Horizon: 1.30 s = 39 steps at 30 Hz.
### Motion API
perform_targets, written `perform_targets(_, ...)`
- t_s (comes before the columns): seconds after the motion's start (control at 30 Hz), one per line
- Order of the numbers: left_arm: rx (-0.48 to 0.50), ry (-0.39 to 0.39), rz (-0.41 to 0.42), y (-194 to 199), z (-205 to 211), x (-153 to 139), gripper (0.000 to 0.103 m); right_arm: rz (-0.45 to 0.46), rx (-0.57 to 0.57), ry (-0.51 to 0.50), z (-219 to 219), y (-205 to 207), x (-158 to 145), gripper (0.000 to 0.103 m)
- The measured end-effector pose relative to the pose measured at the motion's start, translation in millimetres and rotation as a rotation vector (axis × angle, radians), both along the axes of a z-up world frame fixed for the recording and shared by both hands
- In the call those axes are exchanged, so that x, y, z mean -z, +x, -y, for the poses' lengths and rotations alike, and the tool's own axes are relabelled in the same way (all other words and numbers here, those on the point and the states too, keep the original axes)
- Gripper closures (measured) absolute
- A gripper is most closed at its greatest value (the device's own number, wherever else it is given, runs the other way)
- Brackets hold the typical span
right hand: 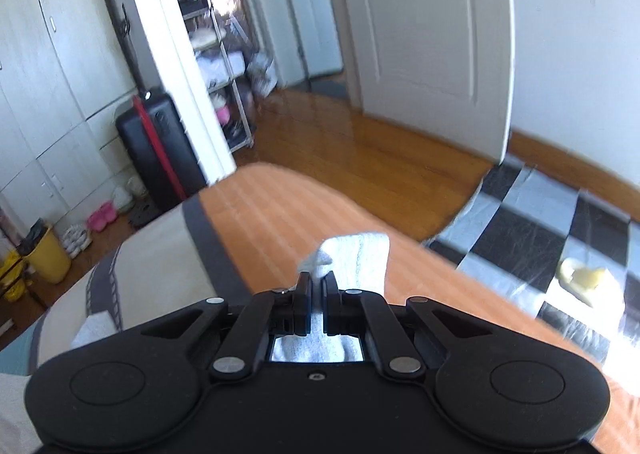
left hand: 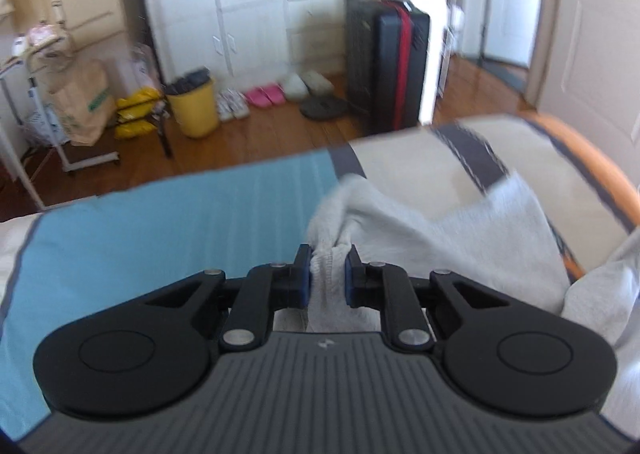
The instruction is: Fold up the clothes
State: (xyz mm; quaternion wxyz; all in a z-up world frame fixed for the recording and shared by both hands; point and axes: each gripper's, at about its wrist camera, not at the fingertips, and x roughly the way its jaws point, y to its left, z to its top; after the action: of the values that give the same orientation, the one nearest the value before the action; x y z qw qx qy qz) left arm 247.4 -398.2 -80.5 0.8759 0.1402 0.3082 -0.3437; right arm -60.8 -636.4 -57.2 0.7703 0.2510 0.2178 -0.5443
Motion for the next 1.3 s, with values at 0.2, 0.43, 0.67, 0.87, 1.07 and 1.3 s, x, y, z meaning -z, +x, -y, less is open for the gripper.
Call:
perform_targets(0.2, -0.049, -0.086, 0.083, 0.9, -26.8, -32.8, 0.088, -0.070, 0.060, -0.159, -15.5, 3.8, -20.6, 0.098)
perform_targets(0.43, -0.072, -0.112, 0.122, 15.5, -19.0, -64.9, 0.089, 0.019, -0.006, -0.253, -18.2, 37.4, -40.2, 0.098)
perform_targets(0.67, -0.293, -0.292, 0.310, 52.4, -37.9, -130.6, 0.079, 0.146, -0.035, -0.473, -19.4, 48.8, -92.1, 0.093)
perform_targets(0.87, -0.298, -0.011, 0.119, 82.9, -40.7, -65.0, 0.057, -0.043, -0.119, -0.106, 27.2, 84.9, -11.9, 0.049)
perform_targets(1.07, -0.246, 0.146, 0.069, 5.6, -93.5, 7.7, 0.048, -0.200, -0.080, -0.034, 18.7, 71.8, 14.6, 0.048)
perform_targets(1.3, -0.292, 0.148, -0.038, -64.0, -171.5, 31.3, 0.044, 0.053, -0.108, 0.161, 7.5, 22.8, -6.3, 0.045)
